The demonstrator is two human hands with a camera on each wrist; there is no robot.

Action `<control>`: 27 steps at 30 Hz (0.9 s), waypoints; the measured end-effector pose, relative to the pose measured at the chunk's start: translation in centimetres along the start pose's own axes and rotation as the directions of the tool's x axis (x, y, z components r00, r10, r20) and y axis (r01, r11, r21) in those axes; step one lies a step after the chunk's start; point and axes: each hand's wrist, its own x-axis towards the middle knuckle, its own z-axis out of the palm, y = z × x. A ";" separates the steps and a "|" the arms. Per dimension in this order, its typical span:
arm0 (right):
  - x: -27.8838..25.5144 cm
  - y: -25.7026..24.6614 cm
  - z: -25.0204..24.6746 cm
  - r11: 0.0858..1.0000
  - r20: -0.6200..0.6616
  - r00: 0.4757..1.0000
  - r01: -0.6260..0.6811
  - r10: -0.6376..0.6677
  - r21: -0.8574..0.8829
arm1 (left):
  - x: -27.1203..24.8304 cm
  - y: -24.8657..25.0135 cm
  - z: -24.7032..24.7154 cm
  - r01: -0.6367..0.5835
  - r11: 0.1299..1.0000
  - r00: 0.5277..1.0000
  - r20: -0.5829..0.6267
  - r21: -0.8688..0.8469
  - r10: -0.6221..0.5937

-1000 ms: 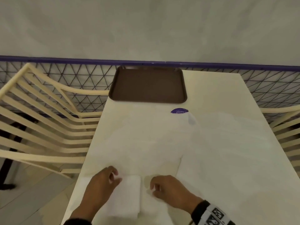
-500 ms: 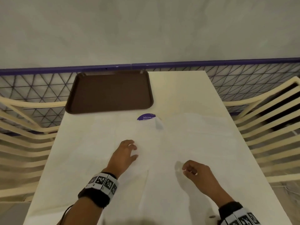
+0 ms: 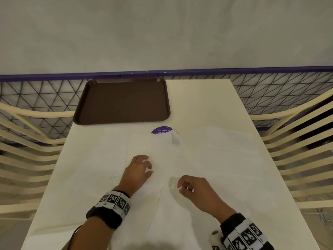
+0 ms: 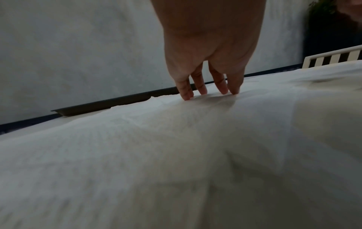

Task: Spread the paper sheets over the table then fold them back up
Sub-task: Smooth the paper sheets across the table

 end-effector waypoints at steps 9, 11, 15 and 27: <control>-1.5 -0.1 0.5 1.000 0.010 1.000 -0.023 0.023 -0.001 | 0.0 1.2 -0.1 -0.082 0.987 0.994 -0.054 0.135 0.090; -1.9 0.0 0.6 0.999 0.009 0.999 -0.032 0.032 0.004 | 0.1 1.4 -0.1 -0.107 0.977 0.990 -0.070 0.186 0.121; -2.4 -0.2 0.8 0.999 0.012 0.999 -0.046 0.046 0.020 | 0.4 0.9 -0.3 -0.019 1.000 0.997 -0.074 -0.008 0.019; 2.6 -10.1 2.6 0.974 -0.143 0.989 0.069 -0.038 0.216 | -2.9 8.8 -10.3 0.104 0.573 0.933 -0.120 -0.813 -0.339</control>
